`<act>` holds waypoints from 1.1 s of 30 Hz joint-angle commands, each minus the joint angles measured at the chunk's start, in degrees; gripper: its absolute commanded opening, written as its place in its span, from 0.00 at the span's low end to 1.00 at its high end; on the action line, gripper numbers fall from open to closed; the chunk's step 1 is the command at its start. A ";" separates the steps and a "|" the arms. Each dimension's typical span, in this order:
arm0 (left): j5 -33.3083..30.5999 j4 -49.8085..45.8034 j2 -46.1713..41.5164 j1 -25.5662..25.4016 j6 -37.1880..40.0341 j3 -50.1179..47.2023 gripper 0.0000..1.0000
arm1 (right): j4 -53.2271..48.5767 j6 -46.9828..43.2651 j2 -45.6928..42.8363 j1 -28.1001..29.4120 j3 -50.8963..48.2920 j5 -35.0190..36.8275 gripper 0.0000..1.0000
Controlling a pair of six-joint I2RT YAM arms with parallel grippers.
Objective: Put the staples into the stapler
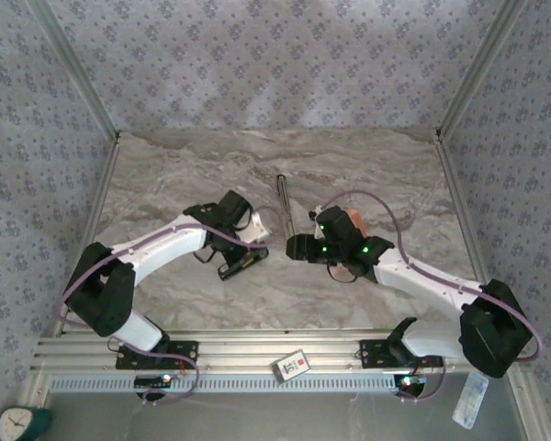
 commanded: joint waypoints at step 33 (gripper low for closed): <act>-11.99 5.94 9.87 17.01 -34.18 5.85 0.45 | -21.27 -23.69 54.15 -9.41 55.62 8.16 0.60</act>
